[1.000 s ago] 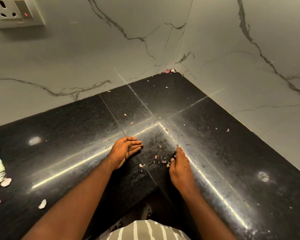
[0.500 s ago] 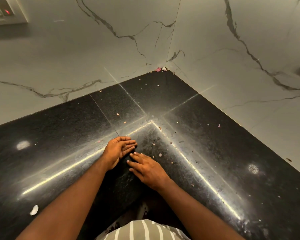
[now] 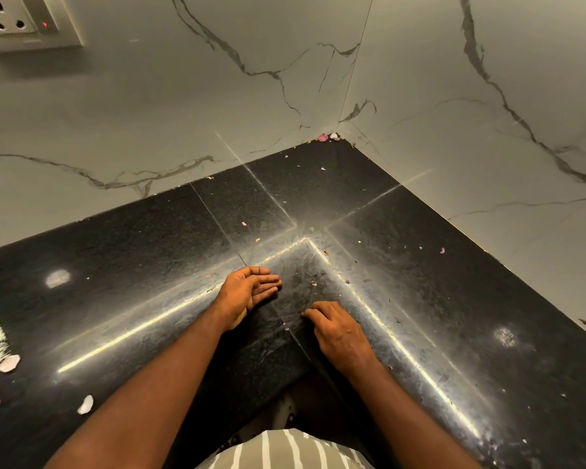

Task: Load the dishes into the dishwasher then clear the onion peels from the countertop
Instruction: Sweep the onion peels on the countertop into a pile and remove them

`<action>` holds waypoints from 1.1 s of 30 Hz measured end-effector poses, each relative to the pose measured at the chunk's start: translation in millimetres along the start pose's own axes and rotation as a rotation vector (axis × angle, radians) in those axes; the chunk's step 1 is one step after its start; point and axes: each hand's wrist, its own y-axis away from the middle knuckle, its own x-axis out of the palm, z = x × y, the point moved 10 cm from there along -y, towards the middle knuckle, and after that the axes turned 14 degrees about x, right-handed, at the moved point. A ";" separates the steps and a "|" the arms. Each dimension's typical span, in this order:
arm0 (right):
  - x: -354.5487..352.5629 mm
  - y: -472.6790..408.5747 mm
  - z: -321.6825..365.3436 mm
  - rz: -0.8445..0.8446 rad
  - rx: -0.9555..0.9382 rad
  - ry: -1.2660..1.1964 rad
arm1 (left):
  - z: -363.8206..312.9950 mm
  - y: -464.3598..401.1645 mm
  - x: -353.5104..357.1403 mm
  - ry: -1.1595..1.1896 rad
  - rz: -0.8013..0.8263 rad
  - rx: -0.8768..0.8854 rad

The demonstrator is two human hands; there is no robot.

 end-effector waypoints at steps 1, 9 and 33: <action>-1.9 5.0 -4.6 -0.006 0.022 0.012 | 0.2 -0.4 -0.3 0.000 0.002 -0.004; -10.1 35.4 -30.8 0.003 0.252 0.034 | -2.8 0.3 2.0 -0.034 0.026 0.015; -19.9 181.0 -79.5 -0.491 1.313 -2.257 | 38.1 75.3 154.0 -1.194 0.800 0.603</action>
